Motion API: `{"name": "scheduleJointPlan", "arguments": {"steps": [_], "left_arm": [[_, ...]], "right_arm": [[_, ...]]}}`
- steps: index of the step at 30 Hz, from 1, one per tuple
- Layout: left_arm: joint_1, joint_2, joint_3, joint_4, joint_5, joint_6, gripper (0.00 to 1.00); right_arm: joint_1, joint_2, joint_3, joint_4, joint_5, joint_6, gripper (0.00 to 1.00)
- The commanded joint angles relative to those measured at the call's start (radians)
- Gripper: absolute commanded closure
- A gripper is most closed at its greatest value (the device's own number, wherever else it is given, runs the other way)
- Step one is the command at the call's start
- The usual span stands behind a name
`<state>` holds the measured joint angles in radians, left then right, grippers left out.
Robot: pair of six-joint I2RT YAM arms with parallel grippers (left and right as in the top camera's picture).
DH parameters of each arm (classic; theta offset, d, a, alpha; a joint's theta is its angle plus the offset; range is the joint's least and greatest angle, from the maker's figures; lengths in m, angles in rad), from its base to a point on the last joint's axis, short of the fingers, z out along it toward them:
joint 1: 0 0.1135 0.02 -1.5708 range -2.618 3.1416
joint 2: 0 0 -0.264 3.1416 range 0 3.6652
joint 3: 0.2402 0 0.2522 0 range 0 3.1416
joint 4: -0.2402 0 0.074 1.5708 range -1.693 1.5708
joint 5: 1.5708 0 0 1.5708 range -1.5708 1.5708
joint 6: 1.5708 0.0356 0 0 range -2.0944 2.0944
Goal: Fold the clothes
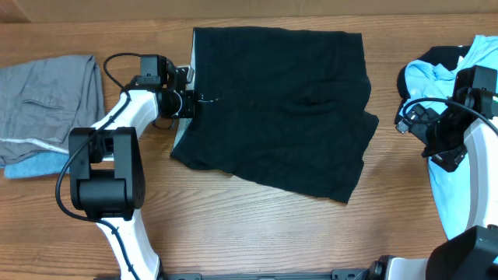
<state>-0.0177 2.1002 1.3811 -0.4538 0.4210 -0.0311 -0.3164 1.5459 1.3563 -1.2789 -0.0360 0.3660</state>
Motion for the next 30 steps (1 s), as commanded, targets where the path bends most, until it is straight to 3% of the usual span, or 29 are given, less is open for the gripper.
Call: {"name": "scheduleJointPlan", "arguments": {"steps": [1, 4, 11, 15, 21, 22, 23, 26, 30], "left_arm": [[0.011, -0.002, 0.058, -0.058, 0.032, -0.002, 0.96], [0.012, -0.008, 0.132, -0.145, 0.013, 0.002, 0.96], [0.013, -0.008, 0.29, -0.343, -0.18, 0.031, 0.96], [0.013, -0.006, 0.28, -0.372, -0.379, -0.012, 0.96], [0.013, 0.022, 0.266, -0.369, -0.4, -0.018, 0.94], [0.013, 0.023, 0.263, -0.37, -0.406, -0.018, 0.9], [0.013, 0.023, 0.263, -0.373, -0.412, -0.018, 0.57], [0.013, 0.02, 0.279, -0.399, -0.487, -0.018, 0.01], [0.019, -0.019, 0.451, -0.584, -0.445, -0.053, 0.0]], "right_arm": [[-0.003, -0.008, 0.023, 0.002, 0.013, 0.004, 0.0], [-0.003, -0.008, 0.023, 0.003, 0.013, 0.004, 0.0], [-0.003, -0.008, 0.023, 0.002, 0.013, 0.004, 0.0], [-0.003, -0.008, 0.023, 0.002, 0.013, 0.004, 0.0], [-0.003, -0.008, 0.023, 0.002, 0.013, 0.004, 0.0], [-0.003, -0.008, 0.023, 0.003, 0.013, 0.004, 0.0], [-0.003, -0.008, 0.023, 0.003, 0.013, 0.004, 0.0], [-0.003, -0.008, 0.023, 0.002, 0.013, 0.004, 0.0], [-0.003, -0.008, 0.023, 0.002, 0.013, 0.004, 0.0]]}}
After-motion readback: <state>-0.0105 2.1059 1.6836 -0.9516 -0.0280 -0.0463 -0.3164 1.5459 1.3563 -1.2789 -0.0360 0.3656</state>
